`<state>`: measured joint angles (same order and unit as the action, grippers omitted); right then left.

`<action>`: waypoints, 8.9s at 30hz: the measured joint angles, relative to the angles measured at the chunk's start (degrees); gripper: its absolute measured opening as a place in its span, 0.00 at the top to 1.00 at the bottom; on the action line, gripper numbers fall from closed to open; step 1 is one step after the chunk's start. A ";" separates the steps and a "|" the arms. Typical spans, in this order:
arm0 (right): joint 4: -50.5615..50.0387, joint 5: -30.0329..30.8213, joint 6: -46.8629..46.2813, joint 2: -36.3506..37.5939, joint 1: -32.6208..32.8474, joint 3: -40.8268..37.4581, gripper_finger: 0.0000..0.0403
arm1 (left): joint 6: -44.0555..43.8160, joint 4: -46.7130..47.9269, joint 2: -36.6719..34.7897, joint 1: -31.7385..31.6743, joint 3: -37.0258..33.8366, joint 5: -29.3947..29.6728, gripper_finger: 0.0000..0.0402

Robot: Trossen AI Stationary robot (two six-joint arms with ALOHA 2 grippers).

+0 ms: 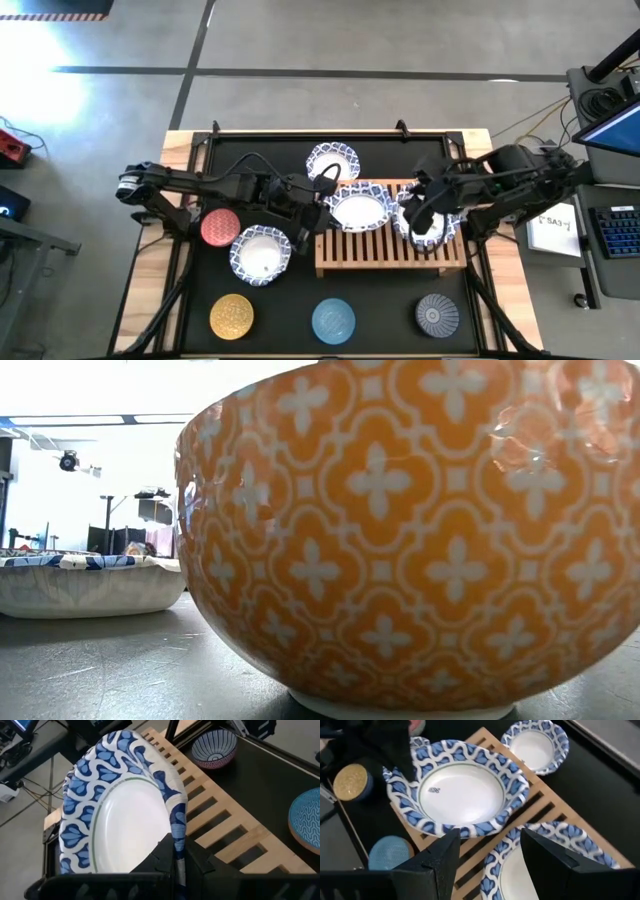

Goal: Place and stack bowls onto a shelf
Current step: Stack the top right big white and blue bowl on top of the big white and blue bowl, then stack the top big white and blue bowl on top of the big white and blue bowl

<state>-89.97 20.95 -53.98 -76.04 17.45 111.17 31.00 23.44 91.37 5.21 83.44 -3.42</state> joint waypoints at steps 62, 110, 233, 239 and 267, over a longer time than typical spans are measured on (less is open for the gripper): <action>9.63 7.98 0.84 2.42 -11.91 -7.36 0.96 | 23.98 -29.33 10.56 6.64 0.31 41.46 1.00; -0.15 -8.69 -7.06 14.71 -19.21 -13.72 0.98 | 15.35 -25.64 10.10 11.26 0.20 65.02 0.47; 8.46 12.91 24.02 18.11 -23.78 -23.38 0.61 | -32.68 10.42 19.02 -33.10 -0.35 20.34 0.51; 9.27 13.75 24.00 17.83 -23.78 -23.43 0.60 | -31.92 7.99 20.32 -34.88 -0.61 19.23 0.51; 13.89 13.70 25.49 15.92 -23.78 -23.43 0.60 | -33.23 5.86 22.78 -38.86 -0.70 9.79 0.51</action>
<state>-76.09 34.65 -28.49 -60.12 -6.33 87.74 -2.22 29.30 114.15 -33.65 82.74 6.37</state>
